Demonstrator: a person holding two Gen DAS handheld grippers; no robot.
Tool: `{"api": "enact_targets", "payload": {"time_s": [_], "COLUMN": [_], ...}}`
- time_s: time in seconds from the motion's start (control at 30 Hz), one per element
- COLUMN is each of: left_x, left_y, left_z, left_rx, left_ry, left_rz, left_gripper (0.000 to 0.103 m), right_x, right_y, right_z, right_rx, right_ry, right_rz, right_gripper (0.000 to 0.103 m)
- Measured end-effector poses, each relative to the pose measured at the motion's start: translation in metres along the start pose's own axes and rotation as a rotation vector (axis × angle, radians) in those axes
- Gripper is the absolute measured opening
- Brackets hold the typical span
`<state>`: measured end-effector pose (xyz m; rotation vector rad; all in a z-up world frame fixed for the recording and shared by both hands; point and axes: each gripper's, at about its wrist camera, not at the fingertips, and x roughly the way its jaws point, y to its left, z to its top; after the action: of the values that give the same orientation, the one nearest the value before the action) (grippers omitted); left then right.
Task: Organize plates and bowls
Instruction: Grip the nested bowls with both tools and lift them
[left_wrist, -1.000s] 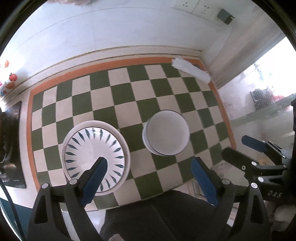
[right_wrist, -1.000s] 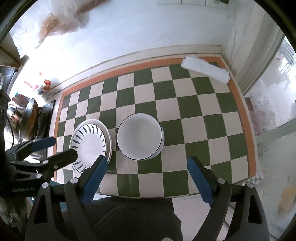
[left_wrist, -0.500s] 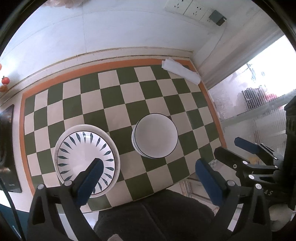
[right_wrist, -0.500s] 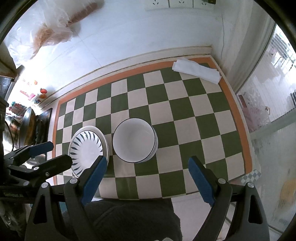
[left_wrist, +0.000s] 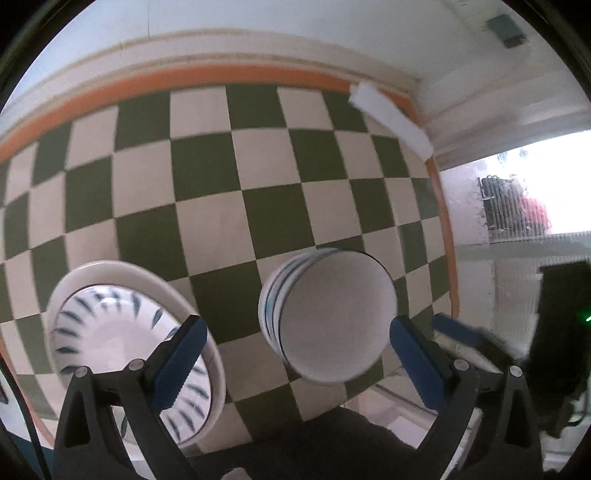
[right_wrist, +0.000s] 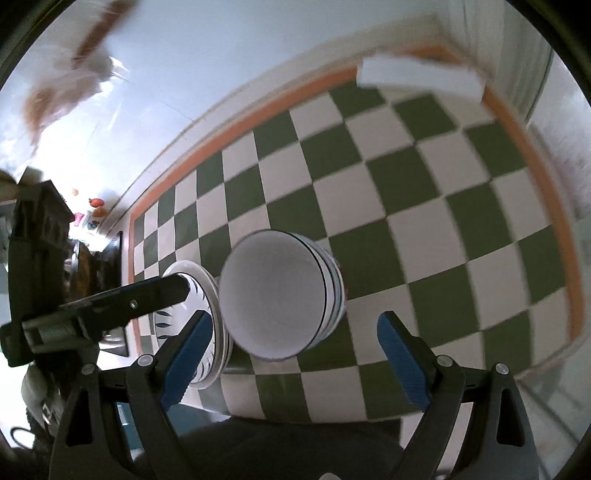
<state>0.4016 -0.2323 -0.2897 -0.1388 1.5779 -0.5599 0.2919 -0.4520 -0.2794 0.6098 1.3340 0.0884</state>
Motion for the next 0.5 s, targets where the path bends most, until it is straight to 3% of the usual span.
{"api": "enact_targets", "payload": {"time_s": [0.03, 0.2, 0.37, 0.5], "left_x": [0.009, 0.047, 0.081, 0.099], "left_y": [0.001, 0.008, 0.024, 0.026], "left_z": [0.006, 0.029, 0.043, 0.045], "left_rx": [0.001, -0.022, -0.088, -0.061], "left_ry": [0.027, 0.121, 0.232, 0.294], "left_rz": [-0.03, -0.041, -0.063, -0.073], "left_gripper": [0.101, 0.1, 0.1, 0.098], "right_x": [0.01, 0.064, 0.094, 0.111], "right_y": [-0.005, -0.03, -0.046, -0.055], "right_z": [0.001, 0.005, 0.005, 0.003], "right_rx": [0.016, 0.092, 0.149, 0.18], "right_ry": [0.018, 0.102, 0.148, 0.172], "right_rz": [0.01, 0.1, 0.153, 0.186], "right_gripper": [0.093, 0.093, 0.092, 0.09]}}
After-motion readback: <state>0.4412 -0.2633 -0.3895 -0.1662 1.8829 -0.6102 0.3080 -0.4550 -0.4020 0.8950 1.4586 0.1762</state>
